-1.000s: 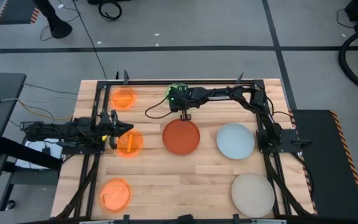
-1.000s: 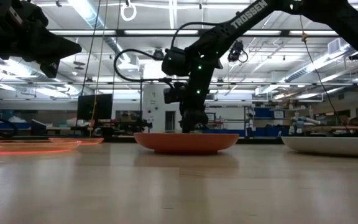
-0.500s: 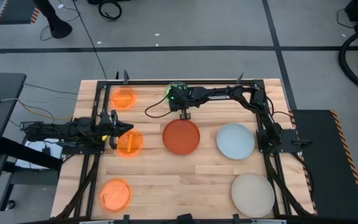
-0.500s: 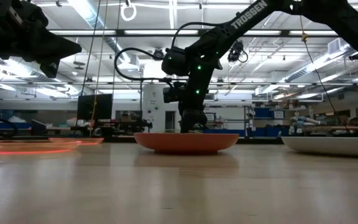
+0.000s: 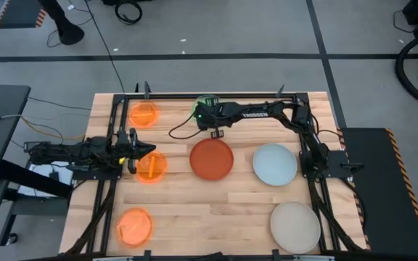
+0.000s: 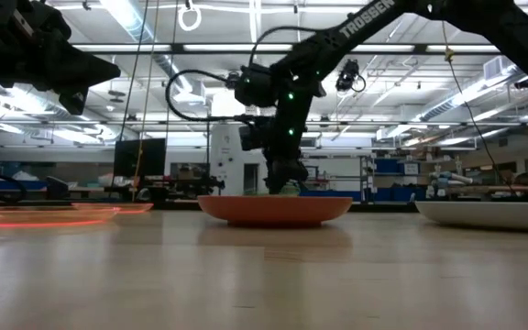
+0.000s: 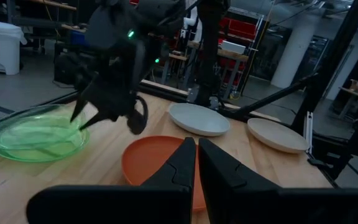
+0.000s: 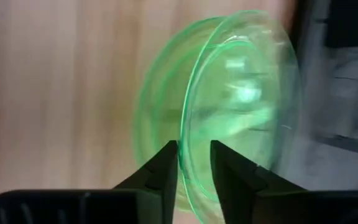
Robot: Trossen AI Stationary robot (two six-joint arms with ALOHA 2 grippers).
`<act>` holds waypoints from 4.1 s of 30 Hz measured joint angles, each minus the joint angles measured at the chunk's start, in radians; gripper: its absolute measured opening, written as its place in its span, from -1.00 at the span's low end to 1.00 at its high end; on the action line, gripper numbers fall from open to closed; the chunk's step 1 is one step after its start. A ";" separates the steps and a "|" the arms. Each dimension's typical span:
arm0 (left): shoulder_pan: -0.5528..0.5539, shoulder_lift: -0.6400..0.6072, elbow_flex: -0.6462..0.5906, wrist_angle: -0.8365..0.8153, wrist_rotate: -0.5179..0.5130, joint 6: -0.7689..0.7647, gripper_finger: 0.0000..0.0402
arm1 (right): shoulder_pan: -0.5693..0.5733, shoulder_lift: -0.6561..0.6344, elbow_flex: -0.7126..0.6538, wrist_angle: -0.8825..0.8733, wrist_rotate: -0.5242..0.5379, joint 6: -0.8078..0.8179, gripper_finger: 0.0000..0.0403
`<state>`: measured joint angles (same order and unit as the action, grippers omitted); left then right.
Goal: Stack plastic plates
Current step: Stack the bottom green plate on top of the other green plates, then stack the gray plate on top of the orange plate
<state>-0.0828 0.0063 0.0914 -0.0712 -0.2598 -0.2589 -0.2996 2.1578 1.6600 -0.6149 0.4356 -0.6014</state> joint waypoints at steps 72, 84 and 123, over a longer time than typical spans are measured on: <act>0.000 0.000 0.000 0.007 0.000 0.000 -0.86 | 0.535 -0.189 -0.081 -0.898 -0.049 1.521 -0.92; 0.000 0.000 0.000 0.007 0.000 0.000 -0.86 | 0.651 -0.181 -0.038 -0.390 0.051 0.466 -0.92; 0.000 0.000 0.000 0.007 0.000 0.000 -0.86 | 0.586 -0.180 -0.317 -0.063 -0.033 0.415 -0.59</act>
<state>-0.0830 0.0063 0.0914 -0.0639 -0.2598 -0.2588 0.2860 1.9781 1.3434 -0.6779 0.4024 -0.1865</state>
